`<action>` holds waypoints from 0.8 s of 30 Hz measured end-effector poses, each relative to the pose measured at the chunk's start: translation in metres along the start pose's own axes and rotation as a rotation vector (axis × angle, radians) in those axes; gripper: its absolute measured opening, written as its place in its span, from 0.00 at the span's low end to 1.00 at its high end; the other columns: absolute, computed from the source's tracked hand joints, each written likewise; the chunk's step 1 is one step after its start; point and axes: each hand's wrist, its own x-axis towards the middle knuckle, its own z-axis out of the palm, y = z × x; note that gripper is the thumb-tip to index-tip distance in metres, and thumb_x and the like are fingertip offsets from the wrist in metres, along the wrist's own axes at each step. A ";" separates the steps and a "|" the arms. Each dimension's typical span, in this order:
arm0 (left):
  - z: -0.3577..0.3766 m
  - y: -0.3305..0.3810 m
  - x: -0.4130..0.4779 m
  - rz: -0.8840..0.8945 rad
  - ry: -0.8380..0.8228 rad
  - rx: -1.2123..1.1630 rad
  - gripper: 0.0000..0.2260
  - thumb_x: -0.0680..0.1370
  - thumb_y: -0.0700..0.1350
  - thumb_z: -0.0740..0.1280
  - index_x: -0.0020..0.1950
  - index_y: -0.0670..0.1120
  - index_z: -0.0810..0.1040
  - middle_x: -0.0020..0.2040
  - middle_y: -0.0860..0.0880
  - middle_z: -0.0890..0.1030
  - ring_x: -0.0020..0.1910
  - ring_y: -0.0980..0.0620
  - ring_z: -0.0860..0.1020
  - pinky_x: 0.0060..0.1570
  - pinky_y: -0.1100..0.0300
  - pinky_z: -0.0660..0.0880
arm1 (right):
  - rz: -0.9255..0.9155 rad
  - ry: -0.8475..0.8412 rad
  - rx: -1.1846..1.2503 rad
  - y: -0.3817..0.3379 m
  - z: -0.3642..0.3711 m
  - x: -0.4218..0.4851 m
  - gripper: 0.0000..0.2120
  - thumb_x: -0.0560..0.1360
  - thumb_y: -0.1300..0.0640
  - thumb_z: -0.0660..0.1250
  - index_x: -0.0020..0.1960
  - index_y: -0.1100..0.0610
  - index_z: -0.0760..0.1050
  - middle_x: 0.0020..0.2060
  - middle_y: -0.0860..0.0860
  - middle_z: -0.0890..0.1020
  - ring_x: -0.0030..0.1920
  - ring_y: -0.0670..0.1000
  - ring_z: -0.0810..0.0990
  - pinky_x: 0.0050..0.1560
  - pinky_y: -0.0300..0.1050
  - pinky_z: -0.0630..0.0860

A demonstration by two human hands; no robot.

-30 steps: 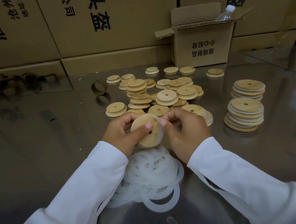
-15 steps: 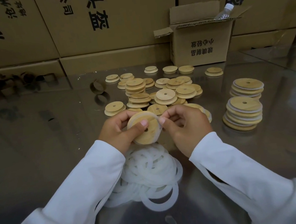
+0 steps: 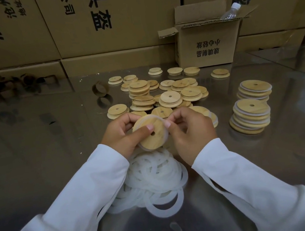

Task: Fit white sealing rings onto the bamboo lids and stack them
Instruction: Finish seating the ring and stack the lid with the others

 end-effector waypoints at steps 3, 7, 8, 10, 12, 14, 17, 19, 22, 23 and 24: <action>-0.001 -0.001 0.001 0.004 -0.010 0.005 0.09 0.62 0.43 0.71 0.39 0.44 0.77 0.36 0.46 0.81 0.40 0.47 0.78 0.46 0.52 0.74 | 0.070 -0.010 0.088 0.001 0.000 0.003 0.06 0.74 0.61 0.66 0.39 0.53 0.74 0.34 0.43 0.78 0.36 0.40 0.76 0.37 0.25 0.71; -0.002 -0.001 0.002 -0.011 -0.017 -0.056 0.06 0.63 0.43 0.70 0.38 0.46 0.78 0.32 0.50 0.81 0.34 0.53 0.79 0.37 0.60 0.75 | 0.103 -0.043 0.158 0.000 -0.002 0.004 0.10 0.73 0.62 0.65 0.36 0.51 0.72 0.34 0.45 0.79 0.37 0.42 0.77 0.36 0.25 0.71; -0.002 -0.001 0.002 -0.014 -0.023 -0.079 0.05 0.63 0.43 0.70 0.38 0.46 0.78 0.32 0.50 0.81 0.33 0.54 0.79 0.35 0.62 0.75 | 0.100 -0.049 0.164 -0.001 -0.003 0.004 0.10 0.73 0.62 0.66 0.36 0.50 0.72 0.34 0.46 0.79 0.37 0.43 0.77 0.36 0.26 0.71; -0.003 0.000 0.002 -0.012 -0.028 -0.109 0.06 0.64 0.42 0.69 0.39 0.44 0.78 0.31 0.50 0.81 0.32 0.54 0.79 0.33 0.64 0.75 | 0.090 -0.057 0.176 -0.002 -0.003 0.004 0.11 0.73 0.62 0.66 0.35 0.50 0.72 0.34 0.45 0.79 0.37 0.43 0.77 0.37 0.26 0.72; -0.003 0.000 0.001 -0.009 -0.024 -0.111 0.07 0.64 0.43 0.69 0.40 0.44 0.77 0.32 0.50 0.81 0.33 0.54 0.79 0.33 0.64 0.75 | 0.087 -0.064 0.208 -0.002 -0.004 0.004 0.10 0.73 0.61 0.67 0.36 0.50 0.74 0.35 0.45 0.80 0.39 0.43 0.79 0.40 0.28 0.73; -0.003 0.001 0.001 -0.004 -0.018 -0.102 0.08 0.63 0.42 0.70 0.40 0.44 0.77 0.33 0.49 0.81 0.34 0.52 0.79 0.33 0.63 0.76 | 0.095 -0.061 0.252 -0.001 -0.003 0.004 0.07 0.72 0.60 0.69 0.37 0.51 0.75 0.36 0.46 0.81 0.41 0.46 0.80 0.43 0.32 0.75; -0.002 0.002 0.001 0.013 0.025 -0.115 0.10 0.63 0.39 0.75 0.40 0.44 0.77 0.33 0.49 0.81 0.34 0.52 0.78 0.32 0.62 0.77 | 0.123 -0.037 0.294 -0.001 -0.001 0.002 0.04 0.71 0.57 0.70 0.39 0.53 0.77 0.36 0.47 0.82 0.40 0.45 0.80 0.44 0.36 0.77; -0.002 0.003 0.001 0.026 0.047 -0.139 0.05 0.67 0.39 0.69 0.41 0.44 0.77 0.32 0.50 0.82 0.34 0.53 0.79 0.30 0.62 0.76 | 0.101 -0.004 0.239 -0.001 0.001 0.000 0.04 0.70 0.54 0.70 0.38 0.52 0.76 0.35 0.44 0.81 0.37 0.41 0.79 0.41 0.33 0.76; -0.001 0.003 0.001 -0.004 0.029 -0.140 0.06 0.69 0.36 0.68 0.44 0.44 0.77 0.35 0.50 0.82 0.36 0.53 0.80 0.34 0.61 0.78 | 0.010 0.034 0.078 -0.002 0.000 -0.002 0.06 0.72 0.54 0.68 0.37 0.49 0.74 0.32 0.41 0.79 0.36 0.41 0.78 0.37 0.30 0.74; 0.000 0.002 0.000 -0.021 0.009 -0.123 0.07 0.69 0.36 0.68 0.45 0.44 0.77 0.37 0.48 0.82 0.38 0.51 0.80 0.38 0.60 0.78 | -0.021 0.029 0.016 -0.002 -0.001 -0.002 0.05 0.73 0.54 0.67 0.38 0.49 0.73 0.32 0.41 0.78 0.36 0.41 0.77 0.37 0.32 0.74; 0.001 0.002 0.000 -0.027 -0.011 -0.090 0.08 0.69 0.36 0.68 0.46 0.44 0.77 0.38 0.47 0.82 0.39 0.50 0.80 0.41 0.58 0.77 | -0.050 0.017 -0.036 -0.003 -0.001 -0.003 0.05 0.74 0.54 0.66 0.39 0.49 0.72 0.33 0.41 0.77 0.37 0.42 0.77 0.38 0.35 0.74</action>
